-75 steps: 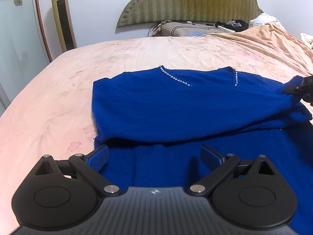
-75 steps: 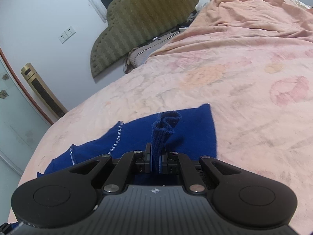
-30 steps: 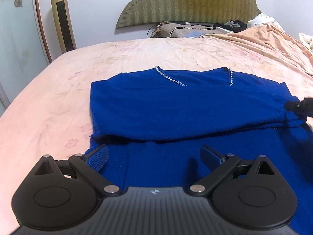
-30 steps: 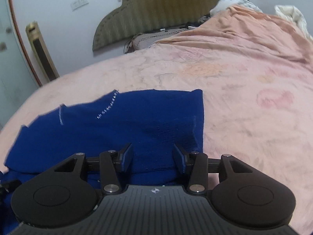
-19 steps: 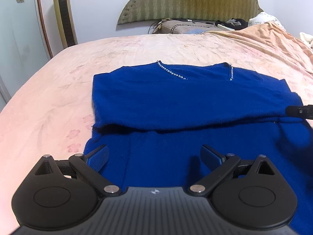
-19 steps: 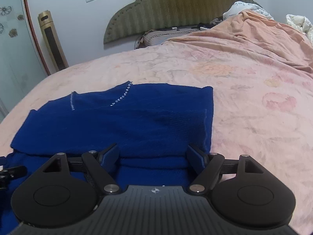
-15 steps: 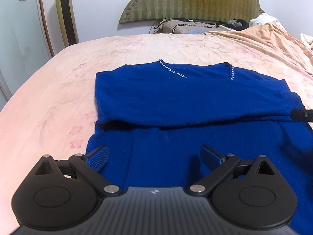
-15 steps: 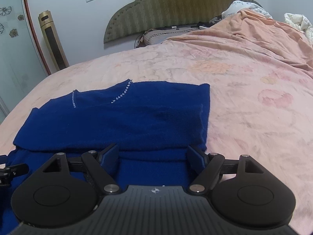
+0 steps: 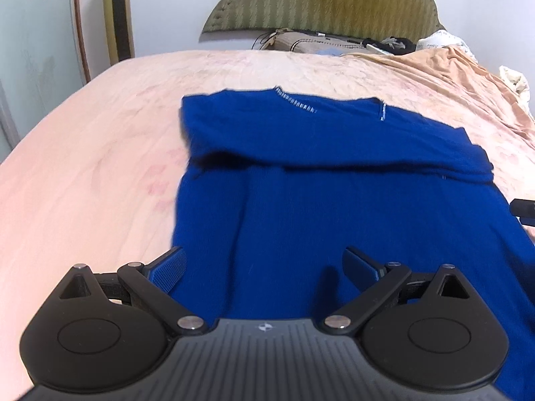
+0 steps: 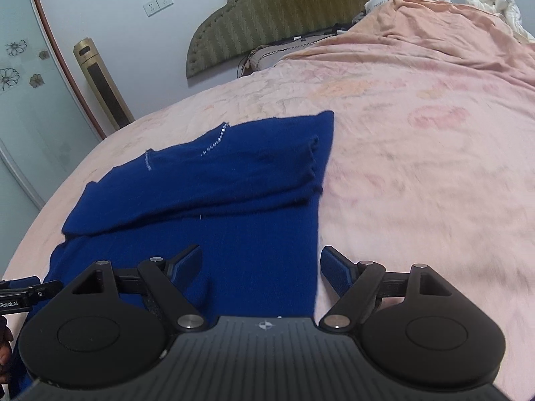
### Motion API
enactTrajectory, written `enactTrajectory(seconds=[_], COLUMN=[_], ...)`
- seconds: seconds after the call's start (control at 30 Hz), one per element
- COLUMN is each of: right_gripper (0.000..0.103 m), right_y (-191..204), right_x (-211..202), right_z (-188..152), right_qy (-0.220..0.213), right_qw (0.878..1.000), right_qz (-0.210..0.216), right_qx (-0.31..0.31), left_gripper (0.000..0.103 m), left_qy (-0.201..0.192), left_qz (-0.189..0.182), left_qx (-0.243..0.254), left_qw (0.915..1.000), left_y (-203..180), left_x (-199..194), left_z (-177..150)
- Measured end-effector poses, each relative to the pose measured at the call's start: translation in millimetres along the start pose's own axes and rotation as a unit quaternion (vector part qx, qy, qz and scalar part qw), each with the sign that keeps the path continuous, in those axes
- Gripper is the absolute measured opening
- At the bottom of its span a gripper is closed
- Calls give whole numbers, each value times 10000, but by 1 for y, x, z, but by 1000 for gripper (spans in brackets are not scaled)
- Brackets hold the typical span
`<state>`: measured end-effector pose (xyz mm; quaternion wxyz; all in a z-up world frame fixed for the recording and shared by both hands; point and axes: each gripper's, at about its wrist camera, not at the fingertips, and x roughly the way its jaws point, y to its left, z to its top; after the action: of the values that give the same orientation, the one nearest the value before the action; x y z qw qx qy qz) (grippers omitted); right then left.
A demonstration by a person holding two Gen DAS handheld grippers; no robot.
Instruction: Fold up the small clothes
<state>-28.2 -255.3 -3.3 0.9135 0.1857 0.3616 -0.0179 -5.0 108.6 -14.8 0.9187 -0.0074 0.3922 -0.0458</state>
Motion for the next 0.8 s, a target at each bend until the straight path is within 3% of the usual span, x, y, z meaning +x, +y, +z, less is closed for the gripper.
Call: enactTrajectory(seconds=[0.17, 0.37, 0.53, 0.8], right_gripper=[81, 82, 82, 86], right_y=[-5, -4, 1, 1], right_x=[-16, -33, -50, -82], right_z=[-21, -34, -53, -76], right_qy=[89, 126, 275, 547], right_qw=[9999, 9998, 9985, 9959], right_qz=[-62, -74, -16, 390], right_qx=[0, -129, -475, -612], left_gripper=[100, 100, 100, 100], left_qy=[61, 193, 165, 327], left_qz=[-49, -361, -385, -644], left_qx=[-92, -235, 14, 162], left_qw=[9999, 9989, 9991, 9973], left_y=[14, 22, 21, 27], left_x=[-19, -30, -38, -48], left_z=[-21, -36, -49, -62])
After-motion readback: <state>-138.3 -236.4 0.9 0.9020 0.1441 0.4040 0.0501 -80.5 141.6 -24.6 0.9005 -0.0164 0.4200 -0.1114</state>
